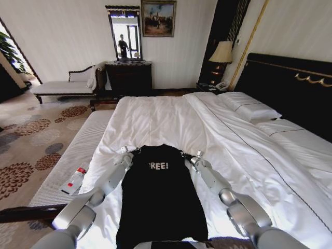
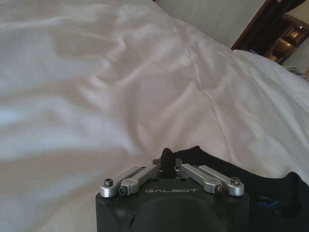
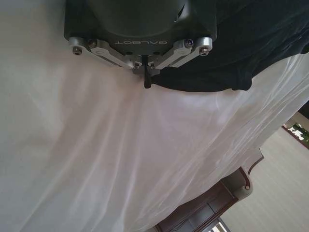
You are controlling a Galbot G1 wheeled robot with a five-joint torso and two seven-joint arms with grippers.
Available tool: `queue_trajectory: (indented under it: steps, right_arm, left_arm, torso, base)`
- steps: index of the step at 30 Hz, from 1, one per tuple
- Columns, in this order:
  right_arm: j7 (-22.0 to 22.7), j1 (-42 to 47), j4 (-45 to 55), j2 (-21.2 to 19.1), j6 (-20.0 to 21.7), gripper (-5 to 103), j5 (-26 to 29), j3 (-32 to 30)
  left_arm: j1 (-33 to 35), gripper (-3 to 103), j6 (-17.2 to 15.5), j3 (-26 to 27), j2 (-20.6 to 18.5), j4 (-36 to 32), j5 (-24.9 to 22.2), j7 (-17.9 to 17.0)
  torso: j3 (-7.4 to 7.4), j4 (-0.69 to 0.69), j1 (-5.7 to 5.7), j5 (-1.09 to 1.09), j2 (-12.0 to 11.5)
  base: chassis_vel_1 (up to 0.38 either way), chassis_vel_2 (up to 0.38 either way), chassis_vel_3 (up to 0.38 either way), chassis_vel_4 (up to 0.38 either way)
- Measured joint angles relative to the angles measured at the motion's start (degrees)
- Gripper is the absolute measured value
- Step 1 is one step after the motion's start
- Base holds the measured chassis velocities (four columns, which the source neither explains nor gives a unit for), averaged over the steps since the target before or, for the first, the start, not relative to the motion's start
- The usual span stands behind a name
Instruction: Fold the clothes on the bed.
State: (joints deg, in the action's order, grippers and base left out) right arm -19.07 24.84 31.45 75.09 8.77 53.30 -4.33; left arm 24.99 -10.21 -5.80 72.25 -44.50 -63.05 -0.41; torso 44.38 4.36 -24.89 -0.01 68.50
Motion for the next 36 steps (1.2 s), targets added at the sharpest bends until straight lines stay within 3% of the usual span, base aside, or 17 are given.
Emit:
queue_trajectory:
  steps: [16,20,27,31,36]
  right_arm:
    - [3.1,-0.7,0.1,0.8,-3.2,1,-1.4,0.9]
    - [3.5,-2.2,2.5,0.2,-5.6,1,-2.2,1.6]
    - [6.3,-9.4,2.2,1.1,-11.7,1,-2.3,3.2]
    - [6.8,-11.4,1.2,1.4,-12.3,1,-2.2,3.7]
    - [7.0,-12.9,0.3,1.4,-12.3,1,-1.4,4.3]
  left_arm:
    - [-0.2,0,2.6,0.3,-0.6,-0.6,1.1,-2.1]
    - [-1.9,0,2.7,0.1,-2.2,-2.7,-1.2,-2.7]
    - [-8.9,0,2.8,-2.3,-4.4,-3.3,-6.5,-3.1]
    - [-12.0,0,2.8,-4.1,-4.4,-2.6,-7.7,-3.2]
    - [-15.4,0,2.7,-6.4,-3.6,-0.1,-8.0,-3.1]
  torso:
    - [0.01,-0.02,0.0,0.01,0.0]
    - [0.01,0.01,0.0,0.01,0.0]
    - [0.01,-0.05,0.0,0.02,0.0]
    - [0.01,0.01,-0.01,0.01,0.0]
    - [0.01,0.0,0.0,0.01,0.0]
  base:
    - [0.0,0.0,0.0,0.0]
    - [0.0,0.0,0.0,0.0]
    - [0.0,0.0,0.0,0.0]
    - [0.0,0.0,0.0,0.0]
    - [0.0,0.0,0.0,0.0]
